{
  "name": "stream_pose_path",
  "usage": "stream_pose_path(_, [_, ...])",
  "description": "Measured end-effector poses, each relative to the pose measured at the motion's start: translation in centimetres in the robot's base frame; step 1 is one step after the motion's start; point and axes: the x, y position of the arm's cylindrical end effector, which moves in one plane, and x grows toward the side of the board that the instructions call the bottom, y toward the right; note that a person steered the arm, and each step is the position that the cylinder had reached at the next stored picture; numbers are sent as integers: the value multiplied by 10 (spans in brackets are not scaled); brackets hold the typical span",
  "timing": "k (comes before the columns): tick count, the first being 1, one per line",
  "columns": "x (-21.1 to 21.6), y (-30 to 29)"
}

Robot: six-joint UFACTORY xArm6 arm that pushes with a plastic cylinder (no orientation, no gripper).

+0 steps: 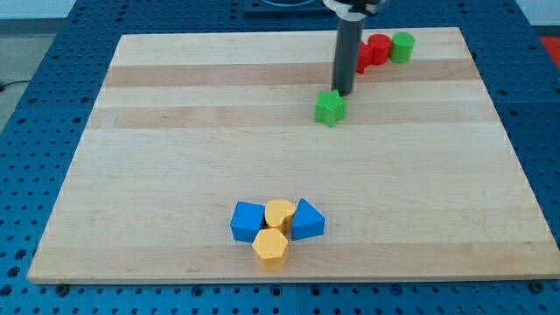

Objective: Push the green star towards the yellow heart and blue blocks

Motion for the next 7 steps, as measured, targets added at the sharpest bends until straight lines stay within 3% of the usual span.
stream_pose_path(2, [111, -17])
stream_pose_path(3, [88, 25])
stream_pose_path(4, [132, 12])
stream_pose_path(5, [188, -46])
stream_pose_path(6, [189, -19])
stream_pose_path(7, [132, 69])
